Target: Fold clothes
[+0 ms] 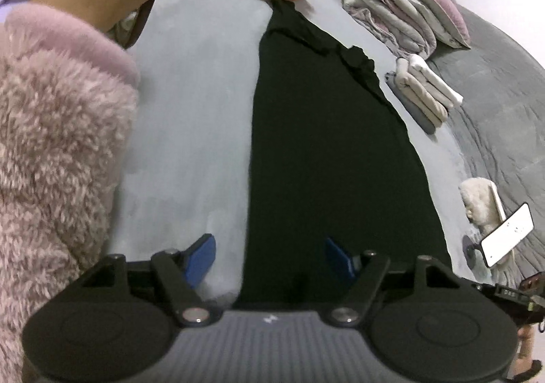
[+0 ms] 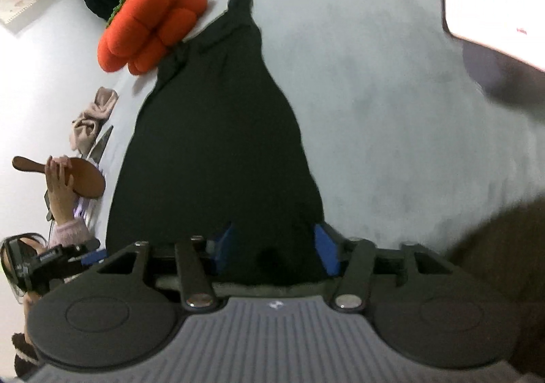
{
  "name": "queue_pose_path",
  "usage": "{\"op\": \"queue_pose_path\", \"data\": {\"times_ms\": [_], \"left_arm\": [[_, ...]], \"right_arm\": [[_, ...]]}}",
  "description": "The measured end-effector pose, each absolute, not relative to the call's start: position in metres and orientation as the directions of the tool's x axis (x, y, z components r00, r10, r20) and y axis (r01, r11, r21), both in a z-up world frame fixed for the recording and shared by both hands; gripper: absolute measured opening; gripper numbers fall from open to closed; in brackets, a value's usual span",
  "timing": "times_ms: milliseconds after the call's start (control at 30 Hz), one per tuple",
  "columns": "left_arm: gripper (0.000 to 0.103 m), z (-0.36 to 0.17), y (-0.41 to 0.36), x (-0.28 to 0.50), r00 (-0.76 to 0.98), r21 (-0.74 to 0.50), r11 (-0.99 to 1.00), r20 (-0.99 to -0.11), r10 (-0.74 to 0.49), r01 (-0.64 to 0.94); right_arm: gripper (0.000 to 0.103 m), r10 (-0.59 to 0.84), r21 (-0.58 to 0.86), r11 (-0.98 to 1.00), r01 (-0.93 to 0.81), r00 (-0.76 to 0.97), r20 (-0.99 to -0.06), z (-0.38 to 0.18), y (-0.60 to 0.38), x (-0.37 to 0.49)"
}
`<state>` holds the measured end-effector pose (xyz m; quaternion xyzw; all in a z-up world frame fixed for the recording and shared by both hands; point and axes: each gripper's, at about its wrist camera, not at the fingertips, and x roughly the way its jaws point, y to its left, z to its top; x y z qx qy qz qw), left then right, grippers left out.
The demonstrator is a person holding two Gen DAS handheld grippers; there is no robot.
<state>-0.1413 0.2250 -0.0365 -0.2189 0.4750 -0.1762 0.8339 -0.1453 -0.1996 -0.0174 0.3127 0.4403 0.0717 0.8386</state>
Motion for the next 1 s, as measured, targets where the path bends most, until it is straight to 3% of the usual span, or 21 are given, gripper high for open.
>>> {"op": "queue_pose_path", "data": {"times_ms": [300, 500, 633, 800, 900, 1000], "left_arm": [[0.071, -0.036, 0.215, -0.146, 0.441, -0.489, 0.86, -0.746, -0.499, 0.145], [0.071, -0.036, 0.199, -0.152, 0.404, -0.398, 0.897, -0.801, -0.442, 0.19], [0.071, -0.044, 0.19, -0.154, 0.372, -0.403, 0.906, -0.827, -0.422, 0.132], [0.073, -0.056, 0.18, -0.168, 0.444, -0.5, 0.866, -0.773, -0.453, 0.013], [0.073, -0.074, 0.177, -0.175, 0.464, -0.625, 0.775, -0.715, -0.522, -0.092], [0.073, -0.085, 0.172, -0.182, 0.515, -0.669, 0.726, -0.684, -0.517, -0.16]], "right_arm": [[0.052, 0.408, 0.615, 0.776, 0.142, 0.631, -0.66, -0.02, -0.199, -0.153], [0.052, 0.443, 0.623, 0.774, 0.115, 0.606, -0.661, -0.023, -0.195, -0.16], [0.053, 0.458, 0.64, 0.757, 0.135, 0.588, -0.667, -0.031, -0.19, -0.168], [0.053, 0.551, 0.748, 0.646, 0.156, 0.583, -0.597, -0.042, -0.182, -0.167], [0.053, 0.556, 0.78, 0.595, 0.194, 0.601, -0.574, -0.049, -0.185, -0.167], [0.053, 0.56, 0.809, 0.541, 0.231, 0.618, -0.551, -0.057, -0.188, -0.166]]}}
